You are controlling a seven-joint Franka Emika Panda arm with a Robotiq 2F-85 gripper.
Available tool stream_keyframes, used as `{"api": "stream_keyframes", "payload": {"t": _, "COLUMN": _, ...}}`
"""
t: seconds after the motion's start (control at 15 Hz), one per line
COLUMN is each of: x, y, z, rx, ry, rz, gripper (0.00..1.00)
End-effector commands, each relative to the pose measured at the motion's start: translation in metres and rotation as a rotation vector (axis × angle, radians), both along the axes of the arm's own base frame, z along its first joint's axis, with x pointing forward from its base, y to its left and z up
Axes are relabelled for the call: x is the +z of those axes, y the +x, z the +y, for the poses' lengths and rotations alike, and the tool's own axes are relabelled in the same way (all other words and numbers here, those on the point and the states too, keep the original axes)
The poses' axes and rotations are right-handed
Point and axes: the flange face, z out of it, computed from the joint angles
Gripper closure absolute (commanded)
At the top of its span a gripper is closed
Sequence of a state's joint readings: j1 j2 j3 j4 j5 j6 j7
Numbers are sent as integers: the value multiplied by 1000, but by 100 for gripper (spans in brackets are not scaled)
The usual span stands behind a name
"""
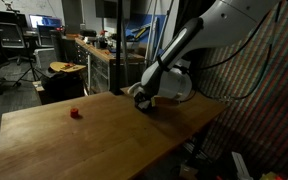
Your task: Pick up the cloth and put it in the box
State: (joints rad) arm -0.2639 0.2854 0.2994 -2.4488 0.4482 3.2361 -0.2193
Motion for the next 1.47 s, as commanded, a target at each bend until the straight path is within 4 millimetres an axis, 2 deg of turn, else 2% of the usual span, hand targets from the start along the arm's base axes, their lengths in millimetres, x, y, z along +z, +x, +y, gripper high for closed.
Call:
{"api": "stream_keyframes", "payload": {"t": 0.0, "x": 22, "y": 21, "z": -4, "rx": -24, "ry": 4, "rz": -103, "gripper": 0}}
{"api": "stream_keyframes", "payload": {"t": 0.13, "x": 29, "y": 26, "z": -7, "rx": -35, "ry": 6, "rz": -135, "gripper": 0}}
{"api": "stream_keyframes", "payload": {"t": 0.47, "x": 25, "y": 26, "z": -14, "rx": -58, "ry": 15, "rz": -147, "gripper": 0}}
{"api": "stream_keyframes", "payload": {"t": 0.67, "x": 22, "y": 25, "z": -17, "rx": -67, "ry": 21, "rz": -146, "gripper": 17}}
{"api": "stream_keyframes", "payload": {"t": 0.73, "x": 22, "y": 25, "z": -17, "rx": -66, "ry": 21, "rz": -145, "gripper": 14}}
{"api": "stream_keyframes", "payload": {"t": 0.93, "x": 20, "y": 23, "z": -17, "rx": -66, "ry": 25, "rz": -139, "gripper": 40}}
{"api": "stream_keyframes", "payload": {"t": 1.0, "x": 19, "y": 22, "z": -16, "rx": -65, "ry": 26, "rz": -137, "gripper": 42}}
{"api": "stream_keyframes", "payload": {"t": 1.07, "x": 19, "y": 22, "z": -16, "rx": -62, "ry": 27, "rz": -134, "gripper": 38}}
{"api": "stream_keyframes", "payload": {"t": 1.13, "x": 19, "y": 22, "z": -15, "rx": -61, "ry": 27, "rz": -134, "gripper": 63}}
{"api": "stream_keyframes", "payload": {"t": 1.4, "x": 20, "y": 21, "z": -15, "rx": -58, "ry": 32, "rz": -128, "gripper": 68}}
